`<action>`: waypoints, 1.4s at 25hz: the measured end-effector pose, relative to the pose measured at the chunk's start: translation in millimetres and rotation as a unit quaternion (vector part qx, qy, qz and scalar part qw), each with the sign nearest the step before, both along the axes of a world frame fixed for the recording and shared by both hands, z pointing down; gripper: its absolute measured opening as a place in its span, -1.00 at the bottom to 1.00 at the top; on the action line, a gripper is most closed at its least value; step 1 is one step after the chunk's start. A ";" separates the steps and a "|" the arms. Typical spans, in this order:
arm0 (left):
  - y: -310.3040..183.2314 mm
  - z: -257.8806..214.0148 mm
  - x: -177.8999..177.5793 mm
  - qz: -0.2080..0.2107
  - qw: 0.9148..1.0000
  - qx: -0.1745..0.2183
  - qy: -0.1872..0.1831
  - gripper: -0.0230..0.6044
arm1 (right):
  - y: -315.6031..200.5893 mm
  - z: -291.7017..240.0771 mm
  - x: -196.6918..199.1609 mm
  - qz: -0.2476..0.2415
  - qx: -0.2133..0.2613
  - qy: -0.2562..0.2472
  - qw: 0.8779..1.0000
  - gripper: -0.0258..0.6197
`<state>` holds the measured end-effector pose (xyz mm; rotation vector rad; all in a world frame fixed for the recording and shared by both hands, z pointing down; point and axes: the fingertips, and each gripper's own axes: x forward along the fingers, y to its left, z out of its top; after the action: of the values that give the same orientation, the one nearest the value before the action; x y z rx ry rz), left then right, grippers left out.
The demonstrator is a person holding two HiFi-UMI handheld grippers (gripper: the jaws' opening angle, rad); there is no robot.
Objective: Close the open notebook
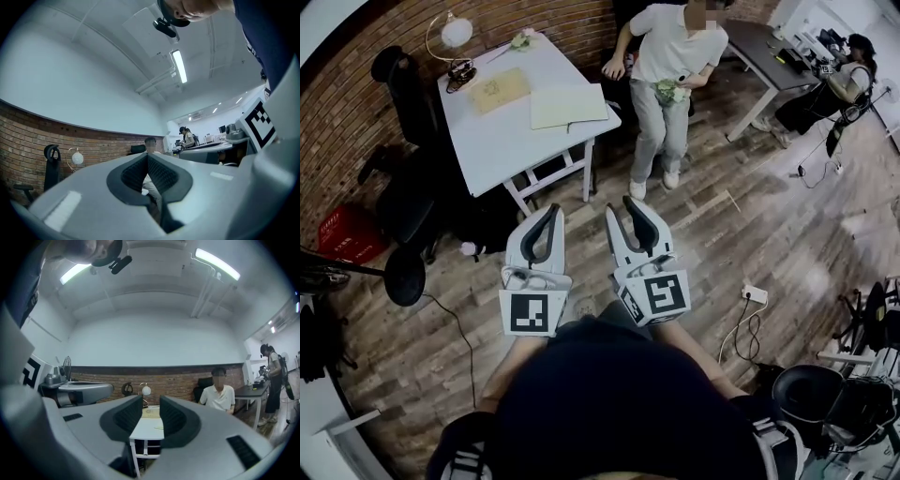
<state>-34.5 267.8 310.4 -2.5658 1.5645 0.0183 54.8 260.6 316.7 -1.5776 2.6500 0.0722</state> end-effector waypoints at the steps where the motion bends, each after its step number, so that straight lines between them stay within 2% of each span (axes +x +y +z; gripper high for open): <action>1: -3.0 1.2 -2.5 0.002 1.000 -0.001 0.000 -0.94 | -2.7 1.0 -2.6 0.001 -0.001 0.001 1.000 -0.68; 10: -32.0 3.4 -10.4 0.009 1.000 -0.004 0.006 -0.94 | -30.7 2.0 -11.7 0.004 -0.008 0.002 1.000 -0.68; 14: -48.4 2.9 -12.4 0.008 1.000 -0.003 0.021 -0.94 | -49.6 3.8 -13.1 0.007 -0.007 -0.002 1.000 -0.68; 20: -83.6 -1.7 -12.3 0.005 1.000 0.013 0.006 -0.94 | -86.7 -4.2 -10.8 0.006 0.005 -0.008 1.000 -0.68; 28: -150.0 0.1 -7.8 -0.010 1.000 0.010 0.005 -0.94 | -156.2 0.8 -6.7 -0.007 0.003 -0.015 1.000 -0.68; 35: -228.3 -0.8 0.6 -0.028 1.000 0.008 -0.006 -0.94 | -237.3 5.3 2.6 -0.022 -0.007 -0.019 1.000 -0.68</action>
<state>-33.9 39.6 309.5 -2.5050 1.6244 0.0099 57.3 23.3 322.0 -1.5094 2.6608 0.0207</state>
